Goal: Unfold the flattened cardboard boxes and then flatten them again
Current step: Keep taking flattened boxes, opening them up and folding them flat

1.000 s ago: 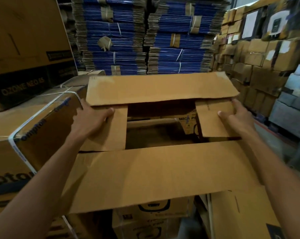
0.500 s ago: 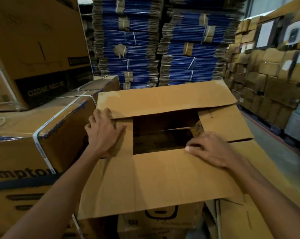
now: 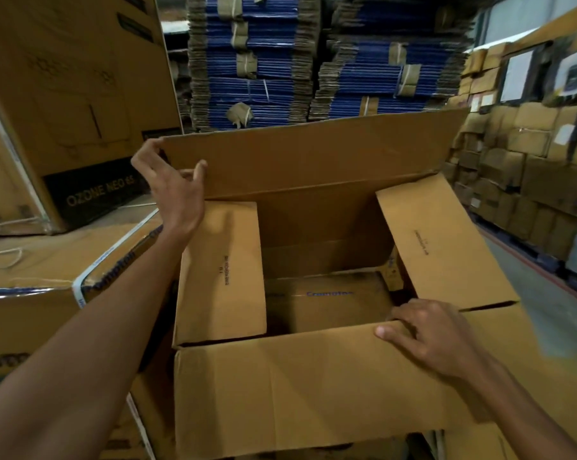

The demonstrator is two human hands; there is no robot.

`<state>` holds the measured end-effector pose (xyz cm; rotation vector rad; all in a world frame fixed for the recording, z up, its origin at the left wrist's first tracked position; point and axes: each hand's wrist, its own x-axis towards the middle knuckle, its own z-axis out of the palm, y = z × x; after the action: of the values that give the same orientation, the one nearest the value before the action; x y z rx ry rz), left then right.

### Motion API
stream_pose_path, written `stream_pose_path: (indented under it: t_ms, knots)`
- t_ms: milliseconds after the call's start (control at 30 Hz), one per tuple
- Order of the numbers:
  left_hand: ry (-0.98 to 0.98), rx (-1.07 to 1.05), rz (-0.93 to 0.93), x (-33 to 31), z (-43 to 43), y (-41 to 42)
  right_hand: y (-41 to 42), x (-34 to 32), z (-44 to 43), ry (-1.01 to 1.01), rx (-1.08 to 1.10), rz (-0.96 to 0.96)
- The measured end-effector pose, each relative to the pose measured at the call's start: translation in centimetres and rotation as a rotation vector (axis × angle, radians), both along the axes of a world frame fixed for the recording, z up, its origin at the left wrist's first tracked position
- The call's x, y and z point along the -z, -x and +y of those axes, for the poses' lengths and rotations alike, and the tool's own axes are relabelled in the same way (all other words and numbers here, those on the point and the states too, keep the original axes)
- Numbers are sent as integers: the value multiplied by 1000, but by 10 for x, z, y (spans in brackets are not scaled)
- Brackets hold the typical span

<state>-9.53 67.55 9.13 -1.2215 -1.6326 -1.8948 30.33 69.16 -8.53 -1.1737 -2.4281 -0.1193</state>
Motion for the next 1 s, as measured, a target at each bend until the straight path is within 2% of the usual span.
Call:
stream_pose_path:
  t_ms: [67,133,233,300,467,567,700,733,800,1000]
  knots:
    - [127,66,74,4,15,-1,2,1,2,-42,-3,24]
    - [413,82,257,19,34,-2,4,1,5,-71,-2,50]
    - [848,-10,563,49,52,2,4,5,8,-123,-8,81]
    - [940,-72,647,60,56,8,4,10,11,-187,-6,104]
    - [1027,-84,675,51,52,1,7,12,20,-311,-1,120]
    - [1095,-105,680,67,46,-24,11,8,23,-296,6,110]
    - [1308,-70,748,102,20,-53,20,3,26,-222,61,72]
    - [1314,-44,755,106,12,-57,22,2,26,-207,72,70]
    - [1240,34,655,103,-5,-59,27,-3,27,-179,89,67]
    - [666,224,113,54,-75,-47,30,-11,28,-93,114,47]
